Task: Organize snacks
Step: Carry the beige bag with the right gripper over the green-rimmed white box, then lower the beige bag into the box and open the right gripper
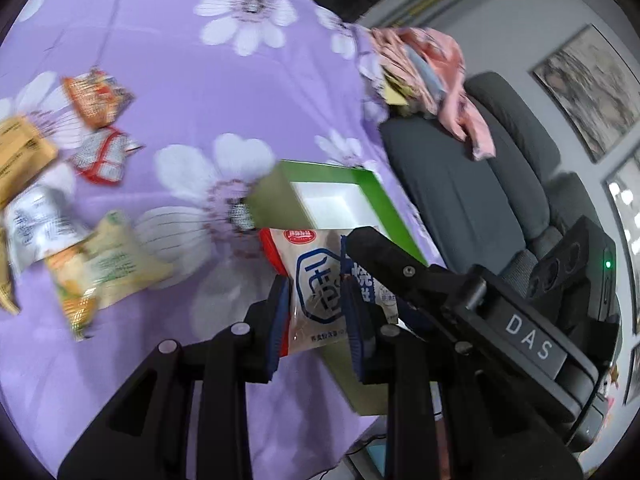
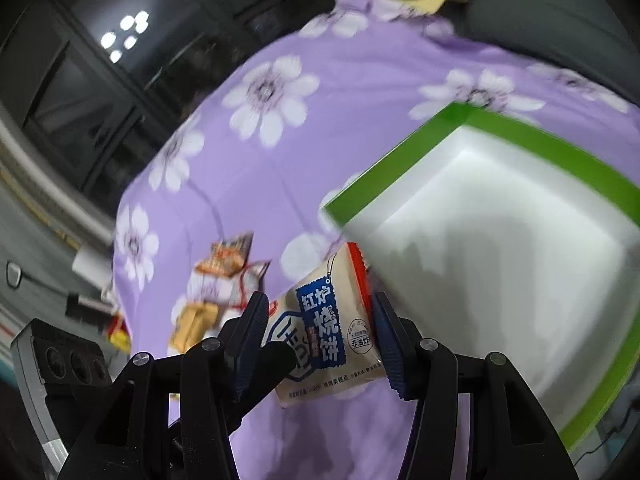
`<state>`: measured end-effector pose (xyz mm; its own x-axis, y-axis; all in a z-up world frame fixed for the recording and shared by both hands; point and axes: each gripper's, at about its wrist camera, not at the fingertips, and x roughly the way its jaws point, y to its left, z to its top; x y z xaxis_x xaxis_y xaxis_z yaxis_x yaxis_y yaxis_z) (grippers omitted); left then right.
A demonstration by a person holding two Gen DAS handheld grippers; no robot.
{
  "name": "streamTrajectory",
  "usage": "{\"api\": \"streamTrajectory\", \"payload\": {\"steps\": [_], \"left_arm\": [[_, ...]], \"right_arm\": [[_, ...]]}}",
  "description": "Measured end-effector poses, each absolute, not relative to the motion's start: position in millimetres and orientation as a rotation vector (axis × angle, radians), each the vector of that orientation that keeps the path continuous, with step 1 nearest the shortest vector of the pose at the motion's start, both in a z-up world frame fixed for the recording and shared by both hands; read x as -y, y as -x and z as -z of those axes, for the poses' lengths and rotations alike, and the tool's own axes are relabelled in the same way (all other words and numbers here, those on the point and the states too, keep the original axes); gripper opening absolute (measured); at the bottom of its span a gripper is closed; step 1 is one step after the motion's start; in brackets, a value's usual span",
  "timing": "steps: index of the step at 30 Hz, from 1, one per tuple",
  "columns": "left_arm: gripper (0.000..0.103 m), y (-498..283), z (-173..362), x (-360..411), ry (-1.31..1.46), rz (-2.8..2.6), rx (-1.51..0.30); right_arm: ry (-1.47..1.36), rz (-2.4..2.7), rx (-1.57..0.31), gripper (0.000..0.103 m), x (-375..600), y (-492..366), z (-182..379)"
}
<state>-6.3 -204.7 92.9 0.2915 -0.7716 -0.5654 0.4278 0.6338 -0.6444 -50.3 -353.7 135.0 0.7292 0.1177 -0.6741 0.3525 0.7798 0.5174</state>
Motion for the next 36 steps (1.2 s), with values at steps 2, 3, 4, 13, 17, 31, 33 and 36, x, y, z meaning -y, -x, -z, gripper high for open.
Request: {"api": "streamTrajectory", "payload": {"steps": [2, 3, 4, 13, 17, 31, 33, 36], "left_arm": [[0.025, 4, -93, 219, 0.393, 0.861, -0.982], [0.024, 3, -93, 230, 0.38, 0.878, -0.988], [0.024, 2, -92, 239, 0.366, 0.89, -0.999], [0.017, -4, -69, 297, 0.263, 0.952, -1.064], [0.017, -1, -69, 306, 0.221, 0.956, -1.056], [0.038, 11, -99, 217, 0.403, 0.903, -0.917], [0.039, 14, -104, 196, 0.422, 0.897, -0.908], [0.043, 20, -108, 175, 0.357, 0.816, -0.864]], "right_arm": [[-0.702, 0.179, -0.728, 0.056, 366, 57, -135], [-0.729, 0.207, -0.706, 0.057, 376, 62, -134], [-0.745, 0.229, -0.694, 0.057, 382, 65, -133], [-0.812, 0.435, -0.673, 0.06, 432, 85, -111], [-0.829, 0.462, -0.668, 0.067, 443, 90, -103], [-0.575, 0.547, -0.756, 0.084, 423, 77, -101], [-0.546, 0.556, -0.771, 0.084, 417, 75, -102], [-0.558, 0.58, -0.742, 0.084, 415, 84, -107]]}}
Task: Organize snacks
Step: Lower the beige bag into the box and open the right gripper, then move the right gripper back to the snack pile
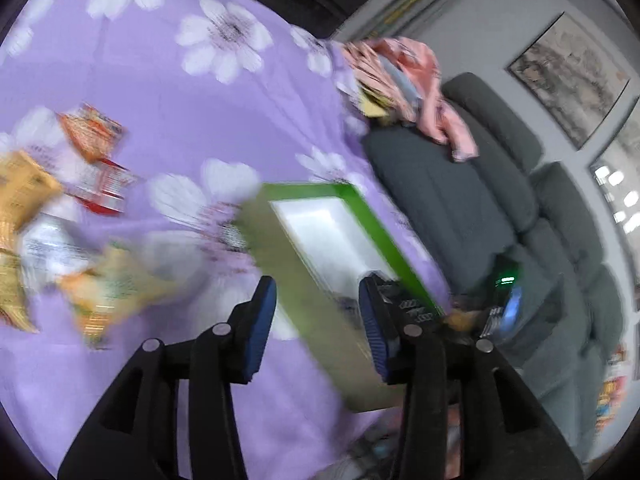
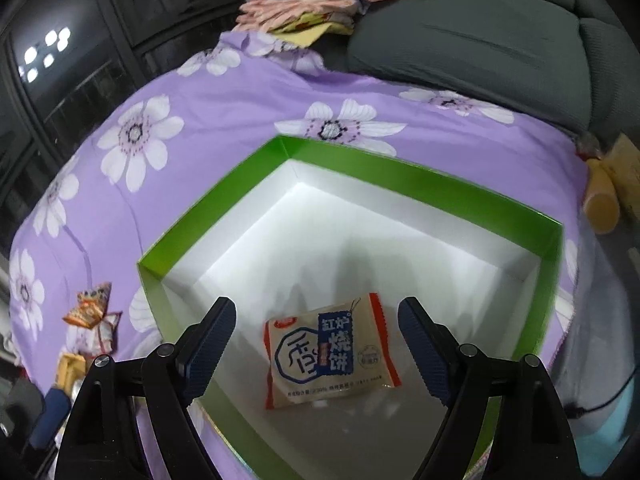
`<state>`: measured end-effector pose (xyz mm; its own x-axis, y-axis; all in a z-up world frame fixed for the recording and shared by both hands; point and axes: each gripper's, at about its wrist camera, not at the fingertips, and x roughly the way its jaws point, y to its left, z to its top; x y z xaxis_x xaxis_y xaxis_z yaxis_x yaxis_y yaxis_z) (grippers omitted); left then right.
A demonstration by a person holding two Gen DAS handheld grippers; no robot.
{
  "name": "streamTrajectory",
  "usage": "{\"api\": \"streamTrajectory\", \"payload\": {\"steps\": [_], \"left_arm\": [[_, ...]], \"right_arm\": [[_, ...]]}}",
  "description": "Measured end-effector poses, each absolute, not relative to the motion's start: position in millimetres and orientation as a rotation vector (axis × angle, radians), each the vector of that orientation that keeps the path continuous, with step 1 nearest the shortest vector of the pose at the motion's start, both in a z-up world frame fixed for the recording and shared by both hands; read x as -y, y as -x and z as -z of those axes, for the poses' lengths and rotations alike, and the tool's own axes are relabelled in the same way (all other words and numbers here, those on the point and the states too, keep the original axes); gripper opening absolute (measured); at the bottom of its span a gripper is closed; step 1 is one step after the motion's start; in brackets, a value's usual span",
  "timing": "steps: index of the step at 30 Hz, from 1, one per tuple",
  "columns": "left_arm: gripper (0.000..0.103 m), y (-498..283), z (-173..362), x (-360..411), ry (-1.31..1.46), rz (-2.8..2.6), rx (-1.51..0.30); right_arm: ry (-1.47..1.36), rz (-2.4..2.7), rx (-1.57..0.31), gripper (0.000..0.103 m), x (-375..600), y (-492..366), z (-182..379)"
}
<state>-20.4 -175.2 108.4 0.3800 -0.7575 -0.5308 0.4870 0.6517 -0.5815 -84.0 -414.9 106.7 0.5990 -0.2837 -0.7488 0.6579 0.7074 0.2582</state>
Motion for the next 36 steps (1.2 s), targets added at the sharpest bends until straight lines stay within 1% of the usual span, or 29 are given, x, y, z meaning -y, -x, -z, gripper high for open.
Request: {"api": "streamTrajectory", "payload": {"steps": [5, 6, 9, 13, 16, 25, 29, 30, 32, 34, 36], "left_arm": [[0.044, 24, -103, 135, 0.327, 0.702, -0.846], [0.044, 24, -101, 130, 0.333, 0.691, -0.847], [0.045, 19, -94, 109, 0.34, 0.652, -0.849], [0.046, 14, -80, 81, 0.382, 0.593, -0.855], [0.047, 7, -71, 64, 0.404, 0.536, -0.856], [0.047, -6, -53, 28, 0.438, 0.407, -0.891], [0.048, -10, -59, 23, 0.419, 0.384, -0.899], [0.049, -12, -61, 21, 0.417, 0.369, -0.905], [0.063, -15, -64, 19, 0.426, 0.346, -0.916], [0.066, -21, -70, 15, 0.416, 0.335, -0.891], [0.073, -21, -75, 9, 0.4, 0.297, -0.858]], "right_arm": [[-0.511, 0.674, -0.707, 0.084, 415, 96, -113], [-0.492, 0.688, -0.721, 0.085, 416, 95, -113], [-0.48, 0.656, -0.838, 0.086, 421, 89, -98], [-0.438, 0.595, -0.823, 0.087, 408, 80, -99], [-0.342, 0.559, -0.838, 0.087, 388, 66, -99], [-0.299, 0.516, -0.856, 0.087, 359, 48, -97], [-0.304, 0.462, -0.866, 0.087, 349, 45, -97], [-0.297, 0.451, -0.87, 0.087, 344, 45, -97], [-0.279, 0.446, -0.872, 0.087, 339, 44, -97], [-0.274, 0.452, -0.858, 0.087, 335, 45, -101], [-0.294, 0.465, -0.846, 0.087, 336, 48, -109]]}}
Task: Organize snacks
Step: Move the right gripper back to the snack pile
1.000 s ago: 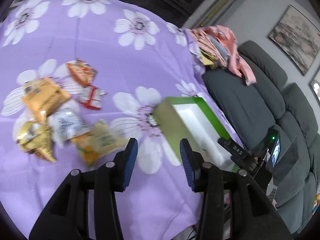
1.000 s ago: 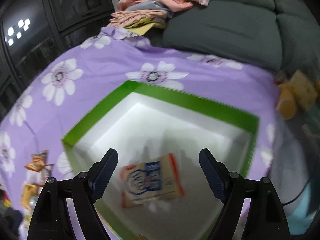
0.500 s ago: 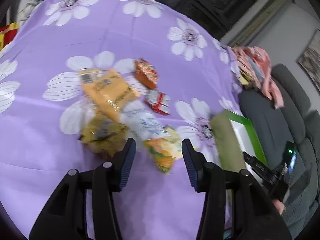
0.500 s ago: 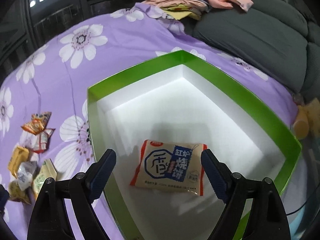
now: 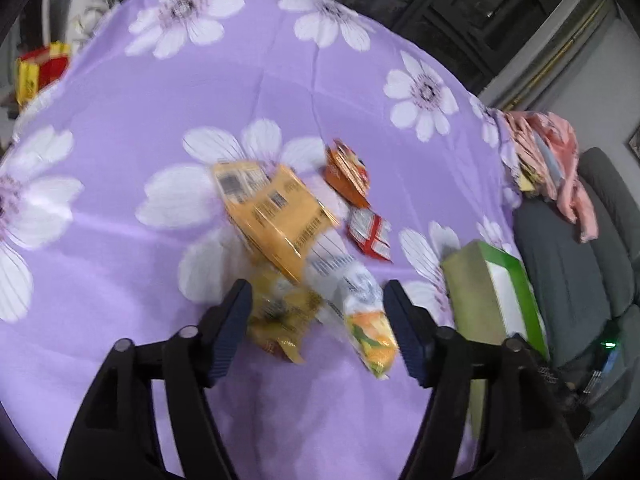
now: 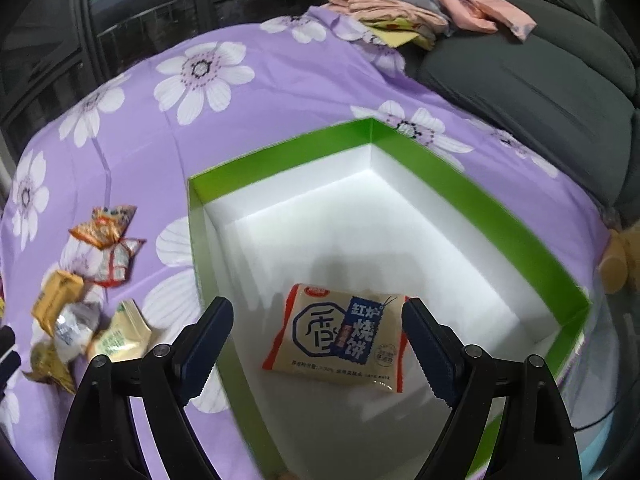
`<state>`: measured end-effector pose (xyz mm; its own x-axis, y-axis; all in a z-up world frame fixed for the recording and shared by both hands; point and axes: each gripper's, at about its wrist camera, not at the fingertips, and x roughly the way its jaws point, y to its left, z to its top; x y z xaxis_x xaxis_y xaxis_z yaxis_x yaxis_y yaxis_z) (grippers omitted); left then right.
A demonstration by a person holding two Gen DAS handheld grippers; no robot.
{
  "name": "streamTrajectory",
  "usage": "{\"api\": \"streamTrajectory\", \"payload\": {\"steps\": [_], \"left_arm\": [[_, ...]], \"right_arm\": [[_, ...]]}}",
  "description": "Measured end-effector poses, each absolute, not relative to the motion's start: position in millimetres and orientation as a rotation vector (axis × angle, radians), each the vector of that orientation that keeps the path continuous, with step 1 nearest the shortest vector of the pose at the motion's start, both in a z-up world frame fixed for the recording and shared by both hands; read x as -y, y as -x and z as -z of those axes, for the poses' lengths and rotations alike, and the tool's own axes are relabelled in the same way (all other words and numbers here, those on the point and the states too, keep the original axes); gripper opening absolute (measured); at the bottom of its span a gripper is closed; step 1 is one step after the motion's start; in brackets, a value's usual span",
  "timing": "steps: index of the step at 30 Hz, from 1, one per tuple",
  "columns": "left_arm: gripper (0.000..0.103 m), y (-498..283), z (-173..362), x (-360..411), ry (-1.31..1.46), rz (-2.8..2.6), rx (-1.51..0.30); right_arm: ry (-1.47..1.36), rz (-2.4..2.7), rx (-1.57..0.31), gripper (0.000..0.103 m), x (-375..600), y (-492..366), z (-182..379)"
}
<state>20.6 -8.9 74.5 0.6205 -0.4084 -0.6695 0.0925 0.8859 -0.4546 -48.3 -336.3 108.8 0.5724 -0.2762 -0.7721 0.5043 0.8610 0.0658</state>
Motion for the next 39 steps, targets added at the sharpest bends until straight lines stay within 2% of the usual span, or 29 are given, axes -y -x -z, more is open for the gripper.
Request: {"api": "streamTrajectory", "payload": {"steps": [2, 4, 8, 17, 23, 29, 34, 35, 37, 39], "left_arm": [[0.078, -21, -72, 1, 0.435, 0.287, -0.837], [0.078, -26, -64, -4, 0.471, 0.306, -0.857], [0.078, -31, -58, -4, 0.432, 0.274, -0.877], [0.078, -43, -46, -25, 0.474, 0.242, -0.913], [0.078, -45, -42, -26, 0.493, 0.258, -0.918], [0.077, -39, -32, -10, 0.531, 0.307, -0.939], [0.076, -31, -32, 0, 0.5, 0.345, -0.916], [0.076, -29, -30, 1, 0.493, 0.346, -0.918], [0.076, -28, -26, 3, 0.486, 0.356, -0.939], [0.075, -30, -26, 6, 0.5, 0.372, -0.932]], "right_arm": [[-0.301, 0.454, -0.814, 0.087, 333, 52, -122], [-0.303, 0.446, -0.752, 0.095, 325, 56, -138], [-0.324, 0.319, -0.672, 0.096, 303, 50, -159], [-0.575, -0.054, -0.827, 0.096, 252, -36, -150], [-0.639, -0.112, -0.932, 0.096, 240, -81, -105], [-0.649, -0.213, -0.958, 0.093, 227, -73, -83], [-0.683, -0.227, -0.966, 0.087, 233, -75, -74], [-0.703, -0.23, -0.97, 0.085, 237, -75, -71], [-0.748, -0.226, -0.99, 0.076, 243, -74, -64], [-0.746, -0.222, -1.019, 0.073, 246, -74, -59]]}}
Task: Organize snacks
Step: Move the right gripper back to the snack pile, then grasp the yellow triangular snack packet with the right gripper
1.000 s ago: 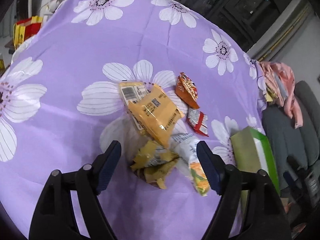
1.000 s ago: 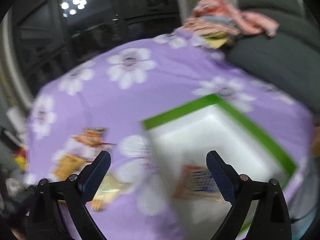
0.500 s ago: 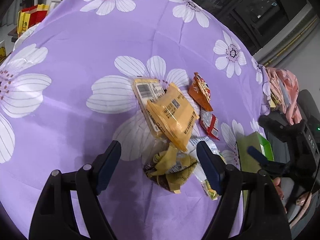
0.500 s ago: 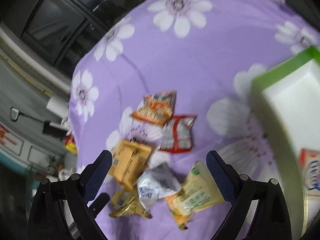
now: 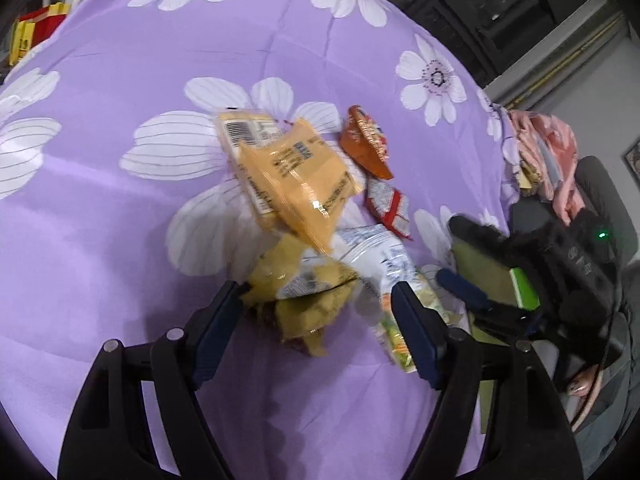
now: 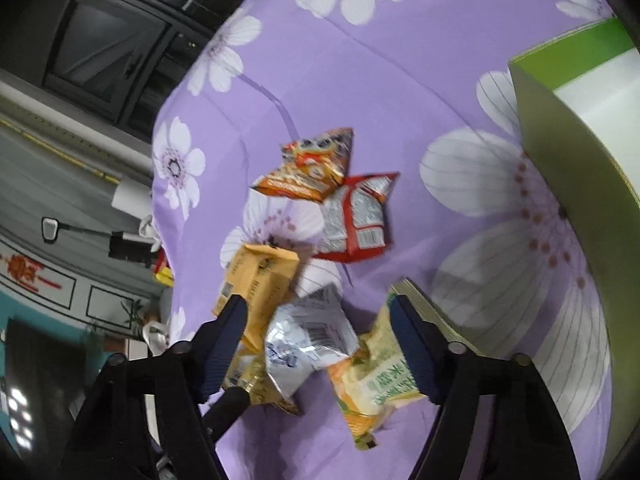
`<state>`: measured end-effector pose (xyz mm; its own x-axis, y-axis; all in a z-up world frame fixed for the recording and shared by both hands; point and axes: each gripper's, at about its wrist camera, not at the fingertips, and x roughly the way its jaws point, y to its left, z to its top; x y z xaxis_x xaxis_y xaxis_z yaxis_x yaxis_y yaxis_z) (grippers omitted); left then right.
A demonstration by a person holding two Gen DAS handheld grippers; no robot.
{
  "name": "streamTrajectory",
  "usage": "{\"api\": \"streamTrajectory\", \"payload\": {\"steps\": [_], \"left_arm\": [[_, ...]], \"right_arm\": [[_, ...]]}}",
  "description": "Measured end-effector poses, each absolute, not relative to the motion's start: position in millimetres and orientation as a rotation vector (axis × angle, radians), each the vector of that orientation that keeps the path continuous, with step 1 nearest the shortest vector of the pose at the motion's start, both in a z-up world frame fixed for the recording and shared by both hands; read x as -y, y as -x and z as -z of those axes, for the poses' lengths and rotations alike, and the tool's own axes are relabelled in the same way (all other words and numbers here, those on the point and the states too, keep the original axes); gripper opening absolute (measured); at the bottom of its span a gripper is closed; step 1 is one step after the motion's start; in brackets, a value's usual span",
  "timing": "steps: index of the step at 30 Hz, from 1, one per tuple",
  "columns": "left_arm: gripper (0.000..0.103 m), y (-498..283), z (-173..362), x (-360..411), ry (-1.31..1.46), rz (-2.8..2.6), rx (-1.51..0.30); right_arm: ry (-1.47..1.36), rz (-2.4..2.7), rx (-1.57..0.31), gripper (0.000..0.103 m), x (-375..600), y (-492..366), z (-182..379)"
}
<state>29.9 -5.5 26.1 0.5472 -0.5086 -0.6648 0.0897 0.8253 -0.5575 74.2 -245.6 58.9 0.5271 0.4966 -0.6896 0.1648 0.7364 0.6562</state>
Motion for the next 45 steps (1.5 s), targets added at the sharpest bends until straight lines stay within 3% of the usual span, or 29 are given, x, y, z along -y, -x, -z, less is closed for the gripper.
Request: {"api": "streamTrajectory", "payload": {"steps": [13, 18, 28, 35, 45], "left_arm": [[0.068, -33, -29, -12, 0.538, 0.325, -0.935], [0.066, -36, -16, -19, 0.53, 0.227, -0.988], [0.063, -40, -5, -32, 0.608, 0.28, -1.036], [0.055, -39, -4, -38, 0.7, 0.33, -1.061], [0.054, -34, -13, -32, 0.698, 0.416, -1.071]], "right_arm": [[-0.64, -0.39, -1.063, 0.067, 203, -75, -78], [-0.738, -0.521, -1.128, 0.064, 181, -77, -70], [-0.653, -0.394, -1.271, 0.064, 159, -88, -36], [-0.691, -0.422, -1.277, 0.059, 163, -84, -34], [-0.745, -0.438, -1.259, 0.055, 167, -84, -33]]}}
